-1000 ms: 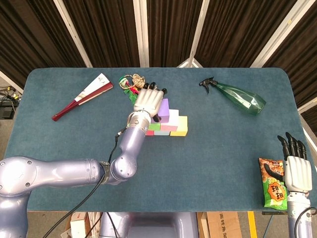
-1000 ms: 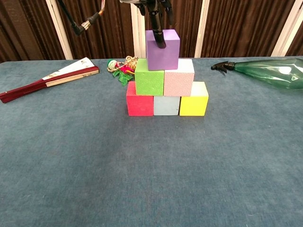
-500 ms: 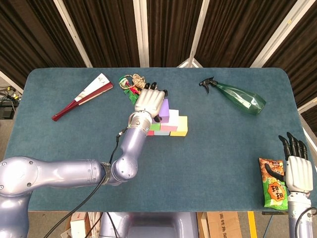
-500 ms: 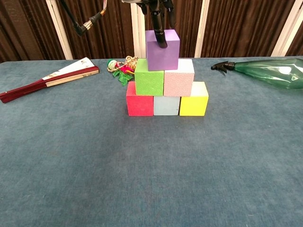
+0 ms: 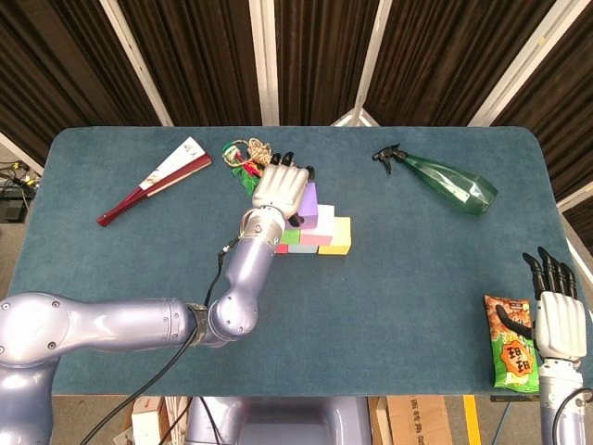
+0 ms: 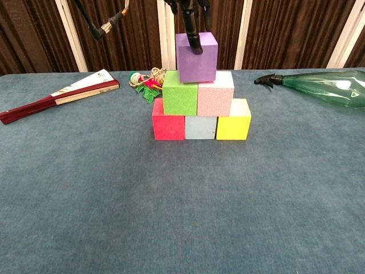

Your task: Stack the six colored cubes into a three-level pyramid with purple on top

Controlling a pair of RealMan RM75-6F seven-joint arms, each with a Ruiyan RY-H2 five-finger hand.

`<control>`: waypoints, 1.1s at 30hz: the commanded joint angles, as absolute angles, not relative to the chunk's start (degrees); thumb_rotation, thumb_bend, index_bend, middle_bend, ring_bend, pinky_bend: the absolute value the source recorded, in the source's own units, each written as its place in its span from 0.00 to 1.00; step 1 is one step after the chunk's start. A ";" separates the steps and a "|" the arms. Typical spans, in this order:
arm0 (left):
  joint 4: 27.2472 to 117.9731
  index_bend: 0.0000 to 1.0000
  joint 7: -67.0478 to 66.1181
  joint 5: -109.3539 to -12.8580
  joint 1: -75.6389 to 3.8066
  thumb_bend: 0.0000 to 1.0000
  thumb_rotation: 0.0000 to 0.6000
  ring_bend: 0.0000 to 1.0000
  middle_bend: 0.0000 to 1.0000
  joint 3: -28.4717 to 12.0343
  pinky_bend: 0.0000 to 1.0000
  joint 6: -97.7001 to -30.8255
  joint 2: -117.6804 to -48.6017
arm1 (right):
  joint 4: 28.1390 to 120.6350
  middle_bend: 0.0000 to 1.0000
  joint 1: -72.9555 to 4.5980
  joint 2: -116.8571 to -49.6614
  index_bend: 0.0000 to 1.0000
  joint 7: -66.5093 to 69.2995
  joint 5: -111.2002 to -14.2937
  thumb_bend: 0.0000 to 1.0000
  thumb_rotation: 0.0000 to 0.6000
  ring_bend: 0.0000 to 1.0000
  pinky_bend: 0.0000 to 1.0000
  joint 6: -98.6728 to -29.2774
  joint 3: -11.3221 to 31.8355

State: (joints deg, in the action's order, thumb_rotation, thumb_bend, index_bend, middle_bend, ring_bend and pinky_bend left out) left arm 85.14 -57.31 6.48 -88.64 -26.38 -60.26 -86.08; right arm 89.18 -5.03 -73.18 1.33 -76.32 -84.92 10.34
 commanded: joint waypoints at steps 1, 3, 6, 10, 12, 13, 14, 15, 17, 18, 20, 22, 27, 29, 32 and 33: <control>85.38 0.25 -57.27 6.33 -88.56 0.31 1.00 0.00 0.33 -26.49 0.03 -60.29 -85.90 | 89.19 0.05 -5.00 -73.19 0.14 1.32 -76.32 0.25 1.00 0.05 0.00 -84.89 10.28; 85.50 0.25 -57.24 6.26 -88.49 0.31 1.00 0.00 0.33 -26.49 0.03 -60.19 -85.84 | 89.22 0.05 -5.03 -73.17 0.14 1.26 -76.33 0.25 1.00 0.05 0.00 -84.86 10.29; 85.57 0.25 -56.76 5.69 -88.21 0.31 1.00 0.00 0.33 -26.50 0.03 -59.70 -85.79 | 89.39 0.05 -4.97 -73.04 0.14 1.26 -76.22 0.25 1.00 0.05 0.00 -84.89 10.34; 85.68 0.25 -55.95 4.63 -87.71 0.31 1.00 0.00 0.33 -26.35 0.03 -58.89 -85.55 | 89.47 0.05 -4.95 -73.10 0.14 1.23 -75.80 0.25 1.00 0.05 0.00 -84.78 10.49; 85.76 0.25 -55.67 4.26 -87.55 0.31 1.00 0.00 0.33 -26.27 0.03 -58.63 -85.41 | 89.54 0.05 -4.97 -73.11 0.14 1.10 -75.63 0.25 1.00 0.05 0.00 -84.68 10.54; 85.82 0.25 -55.56 4.17 -87.49 0.31 1.00 0.00 0.33 -26.24 0.03 -58.52 -85.35 | 89.56 0.05 -4.98 -73.11 0.14 1.06 -75.57 0.25 1.00 0.05 0.00 -84.64 10.55; 85.89 0.25 -55.48 4.14 -87.45 0.31 1.00 0.00 0.33 -26.20 0.03 -58.41 -85.27 | 89.59 0.05 -4.99 -73.11 0.14 1.02 -75.55 0.25 1.00 0.05 0.00 -84.61 10.54; 85.93 0.25 -55.41 4.07 -87.41 0.31 1.00 0.00 0.33 -26.13 0.03 -58.24 -85.21 | 89.64 0.05 -4.98 -73.10 0.14 0.98 -75.53 0.25 1.00 0.05 0.00 -84.59 10.53; 85.90 0.25 -55.34 3.97 -87.38 0.31 1.00 0.00 0.33 -25.98 0.03 -58.05 -85.17 | 89.66 0.05 -5.00 -73.12 0.14 0.86 -75.49 0.25 1.00 0.05 0.00 -84.53 10.52; 85.88 0.25 -55.24 3.94 -87.33 0.31 1.00 0.00 0.33 -25.89 0.03 -57.95 -85.18 | 89.67 0.05 -5.00 -73.14 0.14 0.82 -75.45 0.25 1.00 0.05 0.00 -84.55 10.54; 85.80 0.25 -54.93 3.85 -87.23 0.31 1.00 0.00 0.33 -25.79 0.03 -57.62 -85.22 | 89.74 0.05 -4.98 -73.15 0.14 0.75 -75.36 0.25 1.00 0.05 0.00 -84.60 10.58; 85.77 0.25 -54.71 3.73 -87.17 0.31 1.00 0.00 0.33 -25.65 0.03 -57.40 -85.22 | 89.80 0.05 -4.95 -73.19 0.14 0.65 -75.19 0.25 1.00 0.05 0.00 -84.66 10.68; 86.24 0.25 -54.68 3.80 -87.34 0.31 1.00 0.00 0.33 -25.45 0.03 -57.45 -84.89 | 89.89 0.05 -4.88 -73.20 0.14 0.60 -74.90 0.25 1.00 0.05 0.00 -84.72 10.82; 86.42 0.25 -54.78 4.14 -87.37 0.31 1.00 0.00 0.32 -25.33 0.03 -57.50 -84.72 | 89.94 0.05 -4.92 -73.20 0.14 0.54 -74.94 0.25 1.00 0.05 0.00 -84.63 10.77; 86.57 0.24 -54.61 4.16 -87.32 0.31 1.00 0.00 0.31 -25.18 0.03 -57.52 -84.58 | 89.98 0.05 -4.91 -73.15 0.14 0.59 -75.01 0.25 1.00 0.05 0.00 -84.57 10.71; 86.62 0.24 -54.49 4.12 -87.28 0.31 1.00 0.00 0.31 -25.14 0.03 -57.48 -84.55 | 90.03 0.05 -4.90 -73.15 0.14 0.57 -75.04 0.25 1.00 0.05 0.00 -84.63 10.71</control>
